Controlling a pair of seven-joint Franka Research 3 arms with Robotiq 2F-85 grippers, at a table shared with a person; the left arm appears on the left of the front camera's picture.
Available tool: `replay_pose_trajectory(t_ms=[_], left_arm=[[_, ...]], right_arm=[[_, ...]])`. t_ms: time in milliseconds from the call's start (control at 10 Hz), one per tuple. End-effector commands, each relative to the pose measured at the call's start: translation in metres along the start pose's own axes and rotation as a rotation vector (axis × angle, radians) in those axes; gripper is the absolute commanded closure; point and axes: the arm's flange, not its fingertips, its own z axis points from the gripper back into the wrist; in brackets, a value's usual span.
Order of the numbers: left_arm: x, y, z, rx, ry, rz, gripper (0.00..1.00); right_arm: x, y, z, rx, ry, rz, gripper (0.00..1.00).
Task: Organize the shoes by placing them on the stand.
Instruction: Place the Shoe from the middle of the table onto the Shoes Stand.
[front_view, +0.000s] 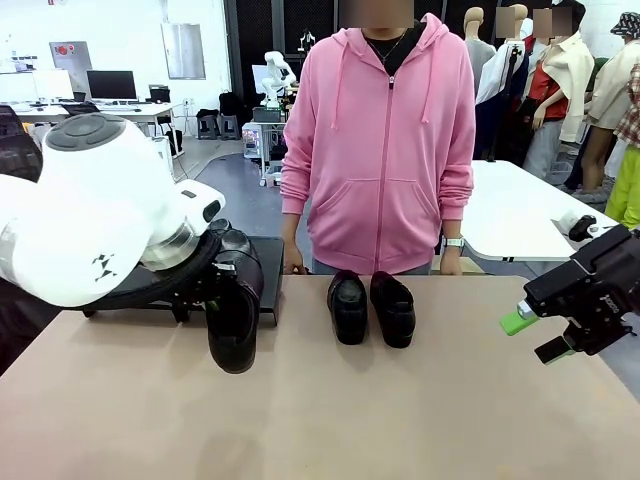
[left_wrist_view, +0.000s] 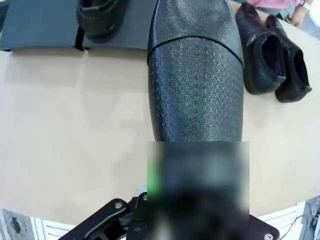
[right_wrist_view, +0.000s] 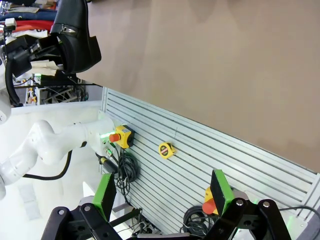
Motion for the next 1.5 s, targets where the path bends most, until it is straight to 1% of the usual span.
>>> replay_pose_trajectory(t_ms=[0,100,200,300,400,500,700,800,900,1000,1100,1300,1400], left_arm=[[0.009,-0.002,0.006,-0.014,-0.002,-0.011,1.00],[0.000,0.000,0.000,0.000,0.000,0.000,1.00],[0.034,-0.003,-0.008,0.013,-0.073,-0.001,1.00],[0.074,-0.001,-0.015,0.050,-0.041,-0.093,1.00],[0.112,0.001,-0.021,0.021,-0.040,-0.165,1.00],[0.151,0.001,-0.032,0.031,-0.088,-0.154,1.00],[0.200,0.012,-0.051,0.023,-0.088,-0.182,1.00],[0.217,0.019,-0.063,-0.016,-0.080,-0.204,1.00],[0.228,0.022,-0.079,-0.061,-0.033,-0.196,1.00],[0.234,0.021,-0.091,-0.060,-0.016,-0.195,1.00],[0.237,0.019,-0.097,-0.095,0.007,-0.194,1.00],[0.241,0.019,-0.115,-0.110,0.024,-0.170,1.00],[0.243,0.021,-0.125,-0.106,0.006,-0.156,1.00]], right_arm=[[0.002,0.001,0.001,0.036,-0.010,0.019,0.00],[0.002,0.001,0.001,0.036,-0.010,0.019,0.00],[0.002,0.001,0.001,0.036,-0.010,0.019,0.00],[0.002,0.001,0.001,0.036,-0.010,0.019,0.00],[0.002,0.001,0.001,0.036,-0.010,0.019,0.00],[0.002,0.001,0.001,0.036,-0.010,0.019,0.00],[0.002,0.001,0.001,0.036,-0.010,0.019,0.00],[0.002,0.001,0.001,0.036,-0.010,0.019,0.00],[0.002,0.001,0.001,0.036,-0.010,0.019,0.00],[0.002,0.001,0.001,0.036,-0.010,0.019,0.00],[0.002,0.001,0.001,0.036,-0.010,0.019,0.00],[0.002,0.001,0.001,0.036,-0.010,0.019,0.00],[0.002,0.001,0.001,0.036,-0.010,0.019,0.00]])
